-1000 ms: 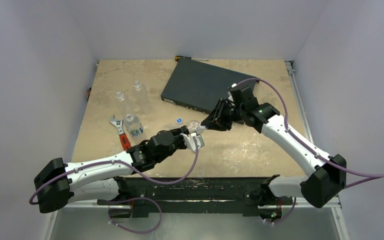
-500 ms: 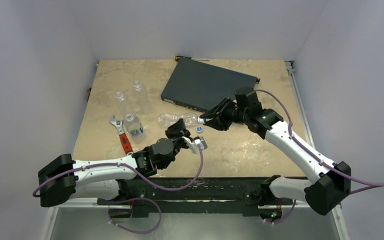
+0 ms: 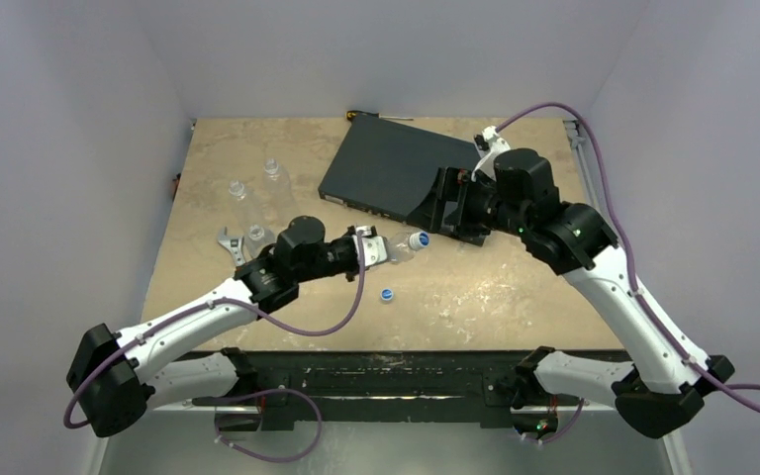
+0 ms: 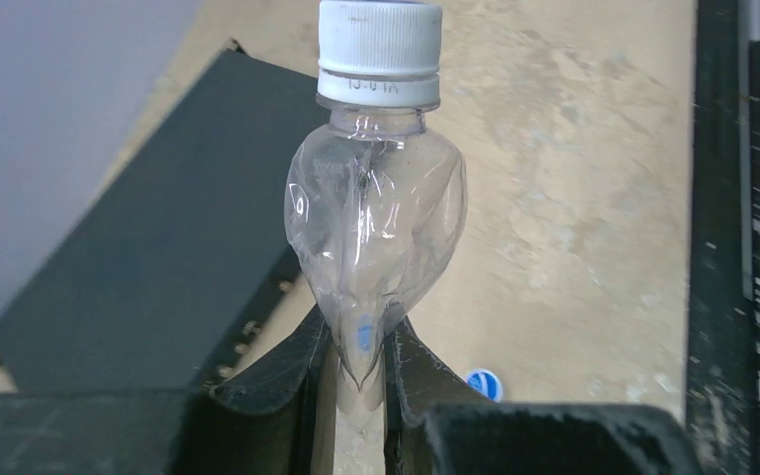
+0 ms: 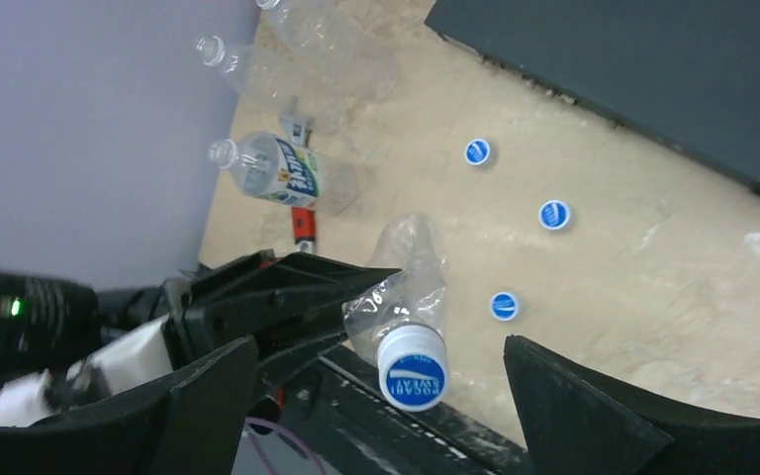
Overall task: Screw on the bottle caps
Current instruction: Screw the bottle cap onto the plastic bottle.
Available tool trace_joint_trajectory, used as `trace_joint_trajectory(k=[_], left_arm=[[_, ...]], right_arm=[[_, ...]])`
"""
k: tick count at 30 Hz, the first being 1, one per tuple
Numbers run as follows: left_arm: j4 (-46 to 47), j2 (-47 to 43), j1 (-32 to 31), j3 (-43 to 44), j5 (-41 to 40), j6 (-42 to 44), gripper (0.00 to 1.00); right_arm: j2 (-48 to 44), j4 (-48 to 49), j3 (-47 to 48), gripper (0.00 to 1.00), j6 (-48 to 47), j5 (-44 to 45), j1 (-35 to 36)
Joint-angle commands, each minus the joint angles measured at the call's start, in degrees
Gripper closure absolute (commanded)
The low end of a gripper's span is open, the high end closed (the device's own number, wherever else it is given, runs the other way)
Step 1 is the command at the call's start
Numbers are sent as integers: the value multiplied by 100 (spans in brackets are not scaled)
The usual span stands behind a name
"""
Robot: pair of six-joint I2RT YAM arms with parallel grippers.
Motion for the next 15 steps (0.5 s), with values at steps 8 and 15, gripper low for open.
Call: trace_joint_trajectory(k=[8,15], left_arm=[[-680,416,1183,296,4106,-1703,100],[-541,411,1260,190,4334,-1919,100]], right_arm=[[-308,-528,-115,26,-2973,-489,459],[-104,-595,-178,31,-3150,-73,1170]])
